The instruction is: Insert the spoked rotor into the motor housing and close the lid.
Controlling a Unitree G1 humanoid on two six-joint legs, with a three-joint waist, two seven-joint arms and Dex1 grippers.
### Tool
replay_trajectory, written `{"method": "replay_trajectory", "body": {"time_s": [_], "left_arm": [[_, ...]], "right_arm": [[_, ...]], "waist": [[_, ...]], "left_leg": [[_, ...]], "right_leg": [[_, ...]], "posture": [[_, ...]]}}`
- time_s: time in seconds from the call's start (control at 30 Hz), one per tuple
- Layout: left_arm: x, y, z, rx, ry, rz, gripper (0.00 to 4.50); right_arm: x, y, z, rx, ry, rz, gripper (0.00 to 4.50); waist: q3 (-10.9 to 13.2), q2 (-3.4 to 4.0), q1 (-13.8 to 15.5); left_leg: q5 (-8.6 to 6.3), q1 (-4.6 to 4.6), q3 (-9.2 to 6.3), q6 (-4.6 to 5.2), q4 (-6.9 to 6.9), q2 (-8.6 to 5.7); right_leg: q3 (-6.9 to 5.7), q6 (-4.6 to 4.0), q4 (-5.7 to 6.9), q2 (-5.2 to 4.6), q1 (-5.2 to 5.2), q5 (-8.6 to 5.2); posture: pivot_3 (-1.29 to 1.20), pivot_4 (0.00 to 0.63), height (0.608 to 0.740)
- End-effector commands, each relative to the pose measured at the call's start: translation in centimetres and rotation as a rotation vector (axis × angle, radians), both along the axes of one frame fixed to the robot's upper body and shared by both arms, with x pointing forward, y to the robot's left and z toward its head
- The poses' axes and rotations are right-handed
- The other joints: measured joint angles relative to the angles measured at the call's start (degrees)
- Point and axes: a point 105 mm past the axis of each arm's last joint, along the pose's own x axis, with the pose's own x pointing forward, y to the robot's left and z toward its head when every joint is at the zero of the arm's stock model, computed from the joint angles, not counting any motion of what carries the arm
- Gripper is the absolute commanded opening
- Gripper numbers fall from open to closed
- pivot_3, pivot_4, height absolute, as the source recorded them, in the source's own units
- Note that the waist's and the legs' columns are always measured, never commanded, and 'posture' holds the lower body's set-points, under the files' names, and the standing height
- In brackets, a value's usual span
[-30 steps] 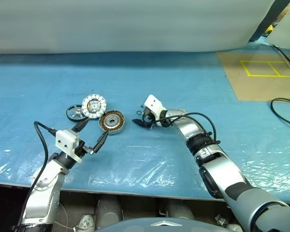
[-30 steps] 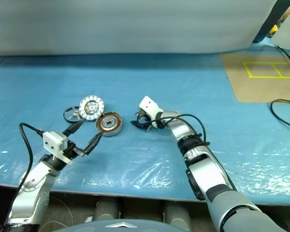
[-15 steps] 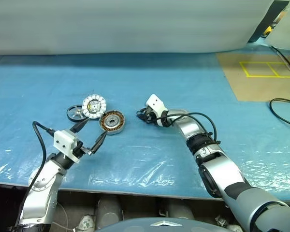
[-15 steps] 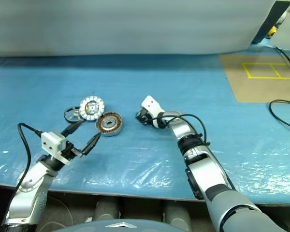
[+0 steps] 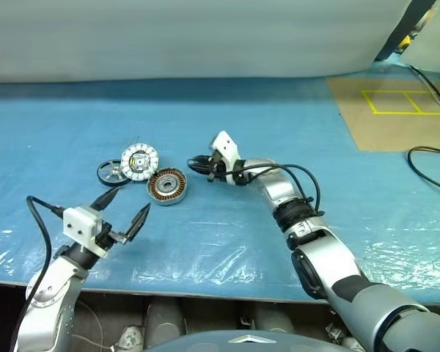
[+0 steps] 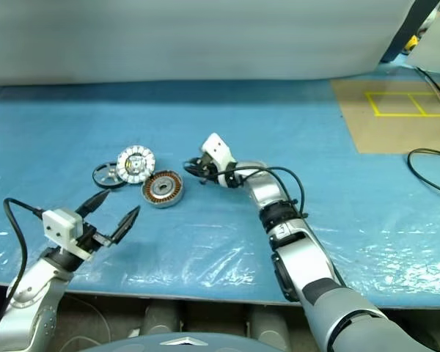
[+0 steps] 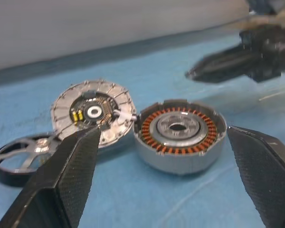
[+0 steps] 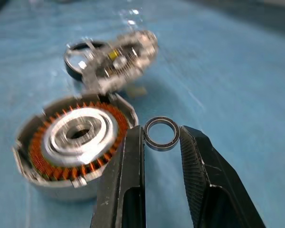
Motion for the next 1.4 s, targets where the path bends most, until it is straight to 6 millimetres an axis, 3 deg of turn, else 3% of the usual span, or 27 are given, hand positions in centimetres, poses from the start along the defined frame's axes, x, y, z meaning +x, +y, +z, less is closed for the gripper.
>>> {"method": "replay_trajectory", "body": {"time_s": [0.03, 0.3, 0.57, 0.83, 1.4], "left_arm": [[-0.5, 0.0, 1.4, 0.025, -0.043, -0.014, 4.50], [-0.3, -1.1, 1.5, 0.008, -0.052, -0.024, 4.50], [-0.5, -0.7, 0.8, 0.004, -0.048, -0.010, 4.50], [-0.7, -0.4, 0.4, 0.006, -0.049, -0.002, 4.50], [-0.1, -0.7, 0.7, 0.010, -0.055, -0.020, 4.50]], "right_arm": [[-1.0, 2.1, 3.1, 0.037, -0.063, 0.102, 0.65], [-1.7, 4.5, 0.9, -0.160, -0.043, 0.175, 0.65], [-1.8, 5.6, 0.0, -0.226, -0.036, 0.205, 0.65], [-2.4, 5.6, -2.0, -0.292, -0.027, 0.239, 0.65], [-2.2, 4.8, -2.7, -0.314, -0.010, 0.223, 0.65]], "waist": [[0.00, 0.00, 0.06], [0.00, 0.00, -0.05], [0.01, 0.00, -0.10], [0.01, 0.00, -0.05], [0.00, 0.00, -0.02]], "left_leg": [[-0.01, -0.01, 0.00, -0.01, 0.00, 0.00], [-0.03, 0.00, 0.00, -0.09, 0.00, 0.01], [-0.02, -0.01, 0.00, -0.11, -0.01, 0.03], [-0.03, -0.01, 0.00, -0.10, 0.00, 0.04], [-0.02, 0.00, 0.00, -0.10, 0.02, 0.04]], "right_leg": [[-0.01, 0.00, -0.01, 0.00, 0.00, 0.00], [-0.01, 0.00, -0.02, -0.02, 0.00, 0.00], [-0.02, 0.00, -0.02, -0.01, -0.01, 0.00], [-0.03, -0.01, -0.01, -0.01, -0.01, 0.00], [-0.02, -0.01, 0.01, -0.01, 0.00, 0.00]], "posture": [[0.00, 0.150, 0.740], [0.00, 0.150, 0.740], [0.00, 0.150, 0.740], [0.00, 0.150, 0.740], [0.00, 0.150, 0.740]]}}
